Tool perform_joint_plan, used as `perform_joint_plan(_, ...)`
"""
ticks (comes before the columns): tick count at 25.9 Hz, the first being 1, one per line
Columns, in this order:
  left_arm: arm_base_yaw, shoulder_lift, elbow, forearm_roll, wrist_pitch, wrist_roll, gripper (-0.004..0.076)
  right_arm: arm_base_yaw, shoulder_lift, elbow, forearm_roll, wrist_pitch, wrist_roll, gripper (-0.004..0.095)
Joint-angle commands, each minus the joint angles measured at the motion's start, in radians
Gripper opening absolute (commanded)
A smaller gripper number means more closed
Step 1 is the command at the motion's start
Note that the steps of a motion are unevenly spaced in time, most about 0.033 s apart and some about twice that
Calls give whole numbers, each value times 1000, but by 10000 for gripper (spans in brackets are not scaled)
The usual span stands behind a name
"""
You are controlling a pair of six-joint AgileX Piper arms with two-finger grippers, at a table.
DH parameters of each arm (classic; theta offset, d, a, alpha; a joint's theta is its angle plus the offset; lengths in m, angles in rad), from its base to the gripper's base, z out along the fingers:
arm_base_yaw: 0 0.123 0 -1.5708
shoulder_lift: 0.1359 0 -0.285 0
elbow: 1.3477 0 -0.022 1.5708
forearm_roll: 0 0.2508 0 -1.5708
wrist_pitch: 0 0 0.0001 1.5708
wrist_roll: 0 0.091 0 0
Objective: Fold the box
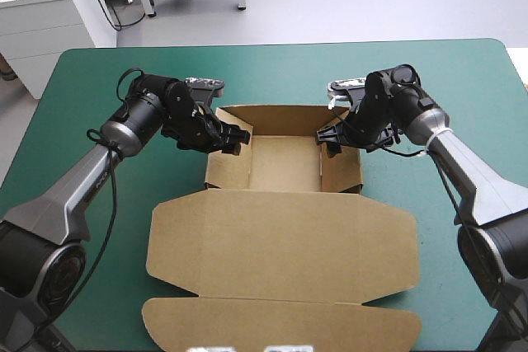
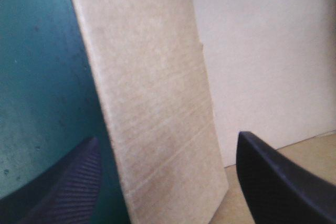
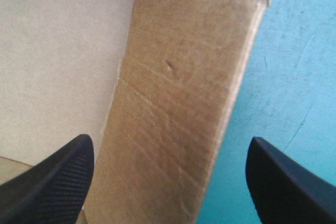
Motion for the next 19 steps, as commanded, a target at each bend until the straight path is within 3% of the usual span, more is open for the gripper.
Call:
perform_joint_plan(1, -4, -102, -79, -8, -16, 2, 512, -2, -103, -28, -3, -17, -13, 734)
perform_joint_plan(5, -4, -168, -108, -12, -4, 5, 421, -2, -170, -28, -25, -22, -12, 733)
perform_joint_plan(9, -4, -262, -108, -10, 14, 80, 158, -2, -253, -28, -42, -22, -23, 733)
perform_joint_plan(12, -4, -322, -108, -10, 115, 177, -7, -2, -313, -28, -48, -18, -23, 732)
perform_joint_plan(14, -4, -363, -100, 3, 201, 204, -8, -2, -351, -28, -51, -18, -23, 731)
perform_joint_plan(19, -4, -520, 27, 73, 201, 204, -8, -2, -367, -26, -51, 38, -23, 729)
